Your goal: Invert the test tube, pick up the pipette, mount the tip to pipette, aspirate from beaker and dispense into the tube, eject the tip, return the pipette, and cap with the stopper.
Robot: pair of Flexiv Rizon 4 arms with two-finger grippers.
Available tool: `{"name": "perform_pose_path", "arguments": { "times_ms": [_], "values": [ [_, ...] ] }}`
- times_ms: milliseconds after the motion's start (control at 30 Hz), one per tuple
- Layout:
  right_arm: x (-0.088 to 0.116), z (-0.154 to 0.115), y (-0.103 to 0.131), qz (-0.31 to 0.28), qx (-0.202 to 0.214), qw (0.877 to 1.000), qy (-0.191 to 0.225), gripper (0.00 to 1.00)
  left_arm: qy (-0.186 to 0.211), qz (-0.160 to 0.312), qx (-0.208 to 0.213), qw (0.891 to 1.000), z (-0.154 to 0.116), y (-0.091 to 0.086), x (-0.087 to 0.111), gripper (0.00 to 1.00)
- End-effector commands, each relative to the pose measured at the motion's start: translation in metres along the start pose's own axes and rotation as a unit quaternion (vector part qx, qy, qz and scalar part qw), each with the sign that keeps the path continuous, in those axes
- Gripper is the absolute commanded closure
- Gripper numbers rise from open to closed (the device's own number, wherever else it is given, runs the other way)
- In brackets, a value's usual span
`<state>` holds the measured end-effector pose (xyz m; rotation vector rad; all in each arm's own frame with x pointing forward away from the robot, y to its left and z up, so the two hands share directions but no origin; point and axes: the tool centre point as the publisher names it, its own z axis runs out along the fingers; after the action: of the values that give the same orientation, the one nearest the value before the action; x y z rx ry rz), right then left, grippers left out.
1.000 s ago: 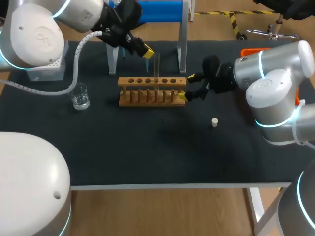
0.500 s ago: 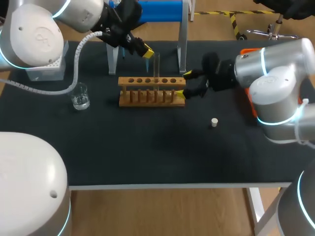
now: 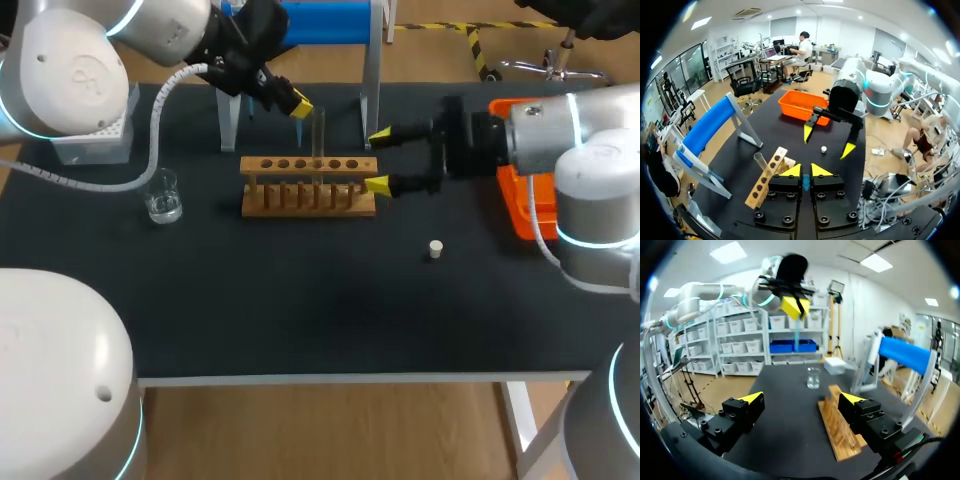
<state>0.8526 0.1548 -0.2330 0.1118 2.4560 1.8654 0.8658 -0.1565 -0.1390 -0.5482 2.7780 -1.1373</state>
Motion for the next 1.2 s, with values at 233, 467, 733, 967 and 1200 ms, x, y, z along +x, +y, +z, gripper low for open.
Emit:
{"name": "perform_pose_path", "arguments": {
  "times_ms": [233, 467, 733, 967, 1200],
  "values": [
    [0.004, 0.018, 0.027, -0.033, -0.053, 0.997, 0.045, 0.0, 0.0, -0.001, -0.003, 1.0, -0.001, -0.001, 0.0, 1.0],
    [0.007, 0.037, 0.04, -0.044, -0.093, 0.993, 0.063, 0.0, 0.0, -0.001, -0.003, 1.0, -0.001, -0.001, 0.0, 1.0],
    [0.004, 0.057, 0.054, -0.029, -0.107, 0.991, 0.078, 0.0, 0.0, -0.001, -0.003, 1.0, -0.001, -0.001, 0.0, 1.0],
    [0.003, 0.072, 0.068, -0.01, -0.115, 0.99, 0.082, 0.0, 0.0, -0.001, -0.003, 1.0, -0.001, -0.001, 0.0, 1.0],
    [0.001, 0.085, 0.073, 0.004, -0.119, 0.99, 0.079, 0.0, 0.0, -0.001, -0.003, 1.0, -0.001, -0.001, 0.0, 1.0]
  ]
}}
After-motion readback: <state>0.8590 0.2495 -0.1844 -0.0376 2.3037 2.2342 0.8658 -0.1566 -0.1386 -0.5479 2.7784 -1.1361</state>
